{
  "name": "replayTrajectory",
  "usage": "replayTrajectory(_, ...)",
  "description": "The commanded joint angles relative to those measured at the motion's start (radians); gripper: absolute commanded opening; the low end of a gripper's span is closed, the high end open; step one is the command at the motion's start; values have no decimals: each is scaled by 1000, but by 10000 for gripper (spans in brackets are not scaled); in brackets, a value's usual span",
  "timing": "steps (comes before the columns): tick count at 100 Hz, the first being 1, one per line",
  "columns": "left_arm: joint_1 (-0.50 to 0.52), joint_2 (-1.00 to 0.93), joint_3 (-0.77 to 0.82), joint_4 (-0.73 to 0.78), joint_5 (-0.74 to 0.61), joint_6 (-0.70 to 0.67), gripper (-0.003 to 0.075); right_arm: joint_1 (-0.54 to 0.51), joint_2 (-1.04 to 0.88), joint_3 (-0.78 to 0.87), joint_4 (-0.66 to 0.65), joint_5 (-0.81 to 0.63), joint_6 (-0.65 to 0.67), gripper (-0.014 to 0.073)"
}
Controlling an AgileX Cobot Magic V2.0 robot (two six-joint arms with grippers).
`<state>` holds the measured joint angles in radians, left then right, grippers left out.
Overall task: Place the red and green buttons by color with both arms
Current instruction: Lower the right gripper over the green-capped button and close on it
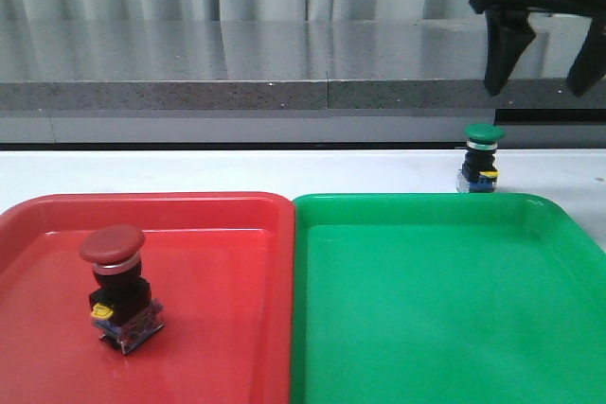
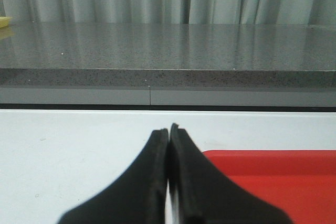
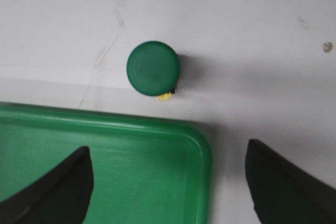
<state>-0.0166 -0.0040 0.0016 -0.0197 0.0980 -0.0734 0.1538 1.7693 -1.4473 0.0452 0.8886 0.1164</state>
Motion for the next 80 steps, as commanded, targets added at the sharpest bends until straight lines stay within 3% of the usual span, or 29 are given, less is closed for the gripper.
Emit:
replayTrajectory(1,-2,-30,11,-7,-73,-1,-20,1,31,-109,15,8,0,596)
replayTrajectory(28,-2,-30,11,-7,-73,-1,-20,1,209,-301,37,75,0,596)
replayTrajectory(51,-2,-30,11,-7,-73,-1,-20,1,289,-365,37,121,-1,584)
replayTrajectory(56,-2,-30,11,-7,-73,-1,-20,1,297,-367,37,126,-10,550)
replayTrajectory(80,-2,-30,11,-7,-73,-1,-20,1,299,-379,37,134,-11,225)
